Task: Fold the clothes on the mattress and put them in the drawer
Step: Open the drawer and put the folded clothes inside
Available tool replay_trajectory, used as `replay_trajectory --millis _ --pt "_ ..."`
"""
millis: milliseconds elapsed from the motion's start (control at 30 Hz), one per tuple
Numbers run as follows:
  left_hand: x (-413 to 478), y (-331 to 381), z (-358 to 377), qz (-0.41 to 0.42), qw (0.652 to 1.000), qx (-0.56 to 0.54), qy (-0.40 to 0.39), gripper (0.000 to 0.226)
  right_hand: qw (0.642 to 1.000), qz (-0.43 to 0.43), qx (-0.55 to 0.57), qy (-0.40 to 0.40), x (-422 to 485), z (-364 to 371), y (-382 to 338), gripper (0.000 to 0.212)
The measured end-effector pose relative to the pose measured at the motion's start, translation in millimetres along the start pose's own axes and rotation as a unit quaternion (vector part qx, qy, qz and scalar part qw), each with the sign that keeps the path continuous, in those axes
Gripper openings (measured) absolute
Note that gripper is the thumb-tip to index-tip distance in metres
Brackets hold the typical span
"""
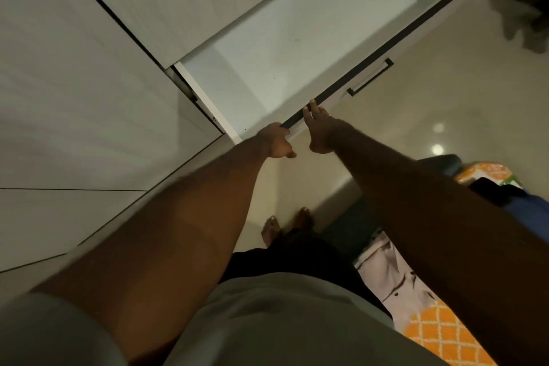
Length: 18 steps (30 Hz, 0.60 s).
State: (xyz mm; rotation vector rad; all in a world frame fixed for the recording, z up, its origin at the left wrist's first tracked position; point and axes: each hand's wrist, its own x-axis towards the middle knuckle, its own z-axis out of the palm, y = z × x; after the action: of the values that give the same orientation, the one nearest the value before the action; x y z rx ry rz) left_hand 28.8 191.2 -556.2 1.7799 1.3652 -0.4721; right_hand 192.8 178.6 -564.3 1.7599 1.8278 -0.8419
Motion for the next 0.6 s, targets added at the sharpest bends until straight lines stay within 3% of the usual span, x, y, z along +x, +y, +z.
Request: replay_trajectory --millis 233,600 --pt "-13 21 18 -0.005 0.997 0.043 -0.061 0.084 1.000 0.014 0.021 -0.001 -31 31 14 0.110" --pt "-36 50 50 -0.011 0.994 0.045 -0.097 0.083 1.000 0.005 0.023 0.005 -71 64 33 0.111"
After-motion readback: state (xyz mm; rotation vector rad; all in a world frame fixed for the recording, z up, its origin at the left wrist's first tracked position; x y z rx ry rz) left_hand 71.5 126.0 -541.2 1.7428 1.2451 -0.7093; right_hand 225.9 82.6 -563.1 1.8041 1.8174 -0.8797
